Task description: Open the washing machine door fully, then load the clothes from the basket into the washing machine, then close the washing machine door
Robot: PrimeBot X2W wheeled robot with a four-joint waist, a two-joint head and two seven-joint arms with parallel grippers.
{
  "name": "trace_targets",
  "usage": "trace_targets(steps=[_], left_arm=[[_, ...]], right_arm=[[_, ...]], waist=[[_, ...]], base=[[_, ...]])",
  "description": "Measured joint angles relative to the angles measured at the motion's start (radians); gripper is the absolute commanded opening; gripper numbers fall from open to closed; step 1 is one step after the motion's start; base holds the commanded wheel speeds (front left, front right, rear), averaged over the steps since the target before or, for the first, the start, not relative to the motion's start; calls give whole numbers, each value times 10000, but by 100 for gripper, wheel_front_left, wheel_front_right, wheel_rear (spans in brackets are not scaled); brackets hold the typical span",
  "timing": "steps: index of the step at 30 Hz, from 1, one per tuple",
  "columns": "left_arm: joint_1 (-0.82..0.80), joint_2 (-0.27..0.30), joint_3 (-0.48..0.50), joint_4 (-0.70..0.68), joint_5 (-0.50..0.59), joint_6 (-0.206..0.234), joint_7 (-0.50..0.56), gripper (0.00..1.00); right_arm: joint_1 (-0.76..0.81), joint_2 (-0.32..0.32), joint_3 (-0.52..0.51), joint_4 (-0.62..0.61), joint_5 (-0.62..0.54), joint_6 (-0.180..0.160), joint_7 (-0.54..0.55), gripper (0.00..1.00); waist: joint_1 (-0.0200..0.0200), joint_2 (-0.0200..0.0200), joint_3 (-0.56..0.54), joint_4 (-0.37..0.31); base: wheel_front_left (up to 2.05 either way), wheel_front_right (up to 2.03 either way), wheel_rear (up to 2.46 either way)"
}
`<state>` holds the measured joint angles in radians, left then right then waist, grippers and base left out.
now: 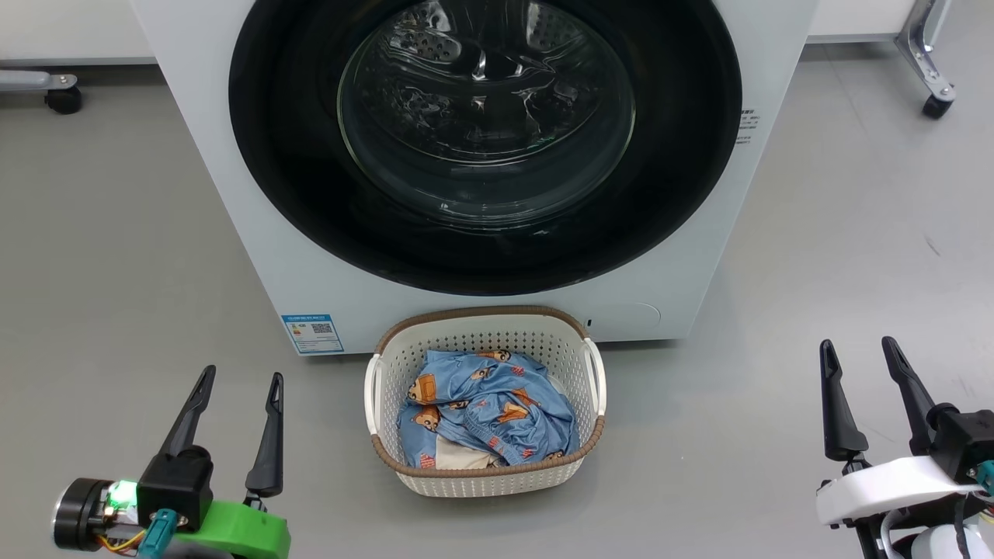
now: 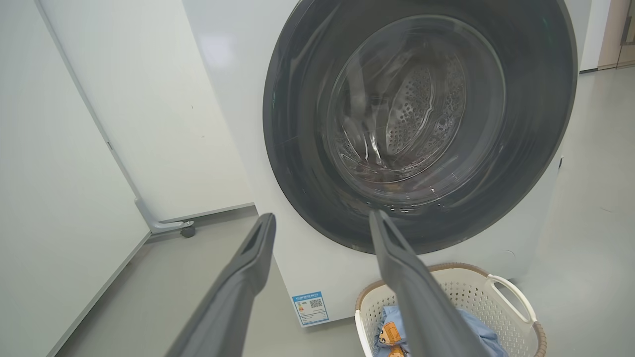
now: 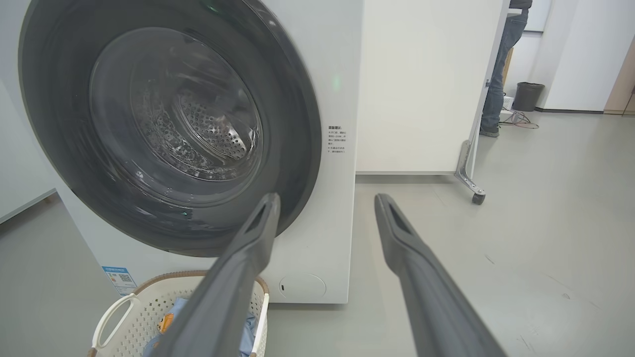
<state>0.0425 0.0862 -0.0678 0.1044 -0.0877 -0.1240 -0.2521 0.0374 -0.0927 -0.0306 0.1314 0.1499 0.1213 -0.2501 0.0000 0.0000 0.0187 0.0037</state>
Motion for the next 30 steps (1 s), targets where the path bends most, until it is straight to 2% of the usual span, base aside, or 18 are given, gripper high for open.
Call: trace_targets(steps=[30], left_arm=[[30,-69,40,167,31,-2,0,100]], right_arm=[[128,44,-75,999,194,10,0,100]], waist=[[0,0,4,65]], base=[[0,0,0]])
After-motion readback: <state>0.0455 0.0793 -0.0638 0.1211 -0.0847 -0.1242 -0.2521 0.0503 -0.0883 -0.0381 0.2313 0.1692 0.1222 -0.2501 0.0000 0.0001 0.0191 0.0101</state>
